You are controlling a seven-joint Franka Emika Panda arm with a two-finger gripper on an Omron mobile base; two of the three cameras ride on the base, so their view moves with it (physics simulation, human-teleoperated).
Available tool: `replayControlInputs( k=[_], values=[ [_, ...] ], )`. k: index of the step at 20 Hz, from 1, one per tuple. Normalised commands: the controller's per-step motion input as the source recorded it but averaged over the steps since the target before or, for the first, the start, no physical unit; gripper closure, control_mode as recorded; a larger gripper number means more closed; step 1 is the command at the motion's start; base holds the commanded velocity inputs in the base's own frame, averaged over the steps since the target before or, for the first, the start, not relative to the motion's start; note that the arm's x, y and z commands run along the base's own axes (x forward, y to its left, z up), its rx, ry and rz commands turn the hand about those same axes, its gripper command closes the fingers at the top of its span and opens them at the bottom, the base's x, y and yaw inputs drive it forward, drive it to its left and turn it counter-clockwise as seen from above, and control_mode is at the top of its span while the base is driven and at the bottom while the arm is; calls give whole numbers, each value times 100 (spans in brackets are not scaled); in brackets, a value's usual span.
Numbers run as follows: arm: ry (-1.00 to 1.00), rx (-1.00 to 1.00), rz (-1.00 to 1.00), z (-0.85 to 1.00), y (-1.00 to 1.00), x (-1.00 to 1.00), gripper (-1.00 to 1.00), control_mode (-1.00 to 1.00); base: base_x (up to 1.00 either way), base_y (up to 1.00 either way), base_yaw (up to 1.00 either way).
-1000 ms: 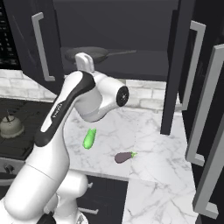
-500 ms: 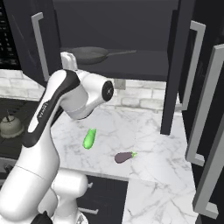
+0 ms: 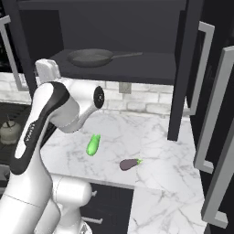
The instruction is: Pick the pan from the cabinet and place it on the stove. Then turn on the stove burner for the pan.
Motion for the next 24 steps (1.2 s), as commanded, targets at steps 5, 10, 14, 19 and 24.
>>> replayControlInputs(
  k=[5,10,14,19,24],
  values=[
    [0,0,11,0,70,-58,-100,-100,0,0,0],
    [0,0,6,0,80,-34,-100,-100,0,0,0],
    [0,0,3,0,78,-26,-100,-100,0,0,0],
    [0,0,1,0,76,-19,-100,-100,0,0,0],
    [0,-1,2,0,29,-5,-100,-100,0,0,0]
  ],
)
